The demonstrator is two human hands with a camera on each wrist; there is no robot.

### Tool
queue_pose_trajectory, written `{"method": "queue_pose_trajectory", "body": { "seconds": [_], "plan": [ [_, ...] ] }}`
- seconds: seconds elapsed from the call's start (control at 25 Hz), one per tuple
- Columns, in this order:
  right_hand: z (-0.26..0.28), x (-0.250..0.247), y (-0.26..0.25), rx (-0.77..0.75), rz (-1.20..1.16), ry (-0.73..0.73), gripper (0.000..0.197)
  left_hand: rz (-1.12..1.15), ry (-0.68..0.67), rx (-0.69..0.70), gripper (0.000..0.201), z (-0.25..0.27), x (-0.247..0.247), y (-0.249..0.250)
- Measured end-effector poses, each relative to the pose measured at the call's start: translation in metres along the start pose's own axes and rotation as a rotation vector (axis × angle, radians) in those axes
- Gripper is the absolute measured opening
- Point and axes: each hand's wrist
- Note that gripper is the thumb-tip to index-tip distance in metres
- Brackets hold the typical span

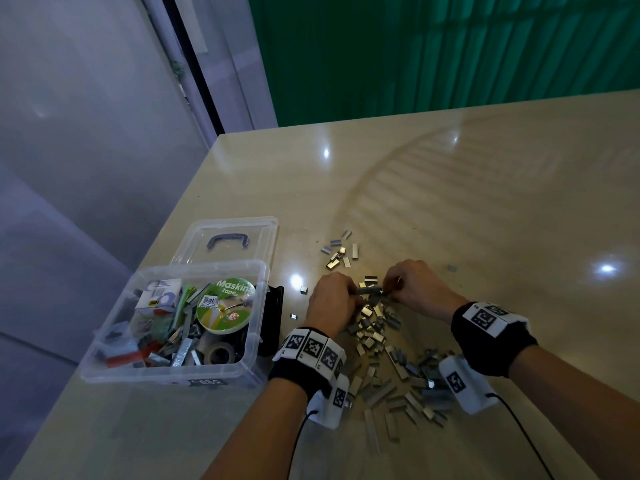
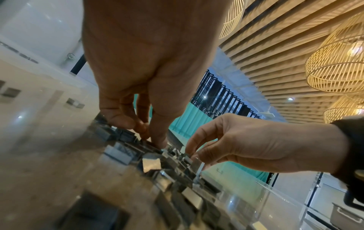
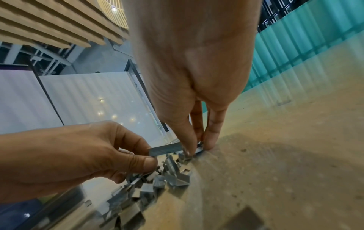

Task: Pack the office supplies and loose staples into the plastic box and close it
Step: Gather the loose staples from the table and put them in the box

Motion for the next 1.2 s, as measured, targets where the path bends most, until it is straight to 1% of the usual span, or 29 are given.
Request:
{"method": "queue_pose_trajectory", "body": {
  "seconds": [0.12, 0.2, 0.28, 0.4, 0.52, 0.72, 0.8, 0.88, 0.92, 0.96, 1.04, 1.12, 1.2],
  "plan": [
    [0.002, -0.003, 0.001, 0.008, -0.044, 0.028, 0.013, 0.011, -0.002, -0.002, 0.025, 0.001, 0.000, 0.000],
    [0.003, -0.004, 0.000, 0.009, -0.017, 0.018, 0.019, 0.011, 0.001, 0.008, 0.030, 0.002, 0.001, 0.002],
    [0.006, -0.001, -0.003, 0.017, 0.032, -0.008, 0.021, -0.008, -0.001, 0.001, 0.025, 0.003, 0.002, 0.005],
    [0.009, 0.003, -0.005, 0.024, 0.051, 0.015, 0.015, -0.003, -0.006, -0.026, 0.021, 0.007, 0.005, 0.011],
    [0.010, 0.003, -0.003, 0.015, 0.039, 0.032, 0.009, -0.003, 0.011, -0.008, 0.023, 0.010, 0.005, 0.011],
    [0.013, 0.006, 0.003, 0.020, -0.001, 0.043, 0.007, 0.072, 0.073, -0.012, 0.009, 0.012, 0.002, 0.005],
    [0.013, 0.006, 0.005, 0.026, -0.016, 0.035, 0.008, 0.120, 0.129, -0.024, 0.010, 0.013, -0.001, 0.002],
    [0.013, 0.005, 0.005, 0.032, -0.041, 0.043, 0.008, 0.189, 0.192, -0.032, 0.016, 0.016, -0.004, 0.001],
    [0.013, 0.003, 0.004, 0.041, -0.061, 0.056, 0.011, 0.210, 0.207, -0.036, 0.015, 0.018, -0.005, -0.001],
    [0.013, 0.002, 0.003, 0.050, -0.080, 0.068, 0.017, 0.204, 0.208, -0.040, 0.014, 0.019, -0.006, -0.002],
    [0.012, 0.002, -0.001, 0.037, -0.088, 0.066, 0.024, 0.150, 0.165, -0.038, 0.014, 0.018, -0.004, -0.005],
    [0.009, 0.004, -0.006, -0.005, -0.034, 0.014, 0.026, 0.071, 0.082, -0.020, 0.016, 0.016, 0.001, -0.006],
    [0.006, 0.009, -0.009, -0.006, 0.012, -0.051, 0.026, -0.050, 0.011, -0.025, 0.020, 0.013, 0.005, -0.005]
  ]
}}
Point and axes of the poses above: each hand's wrist, its own z-axis away from the middle knuckle, its own x-axis out of the palm, y = z × x
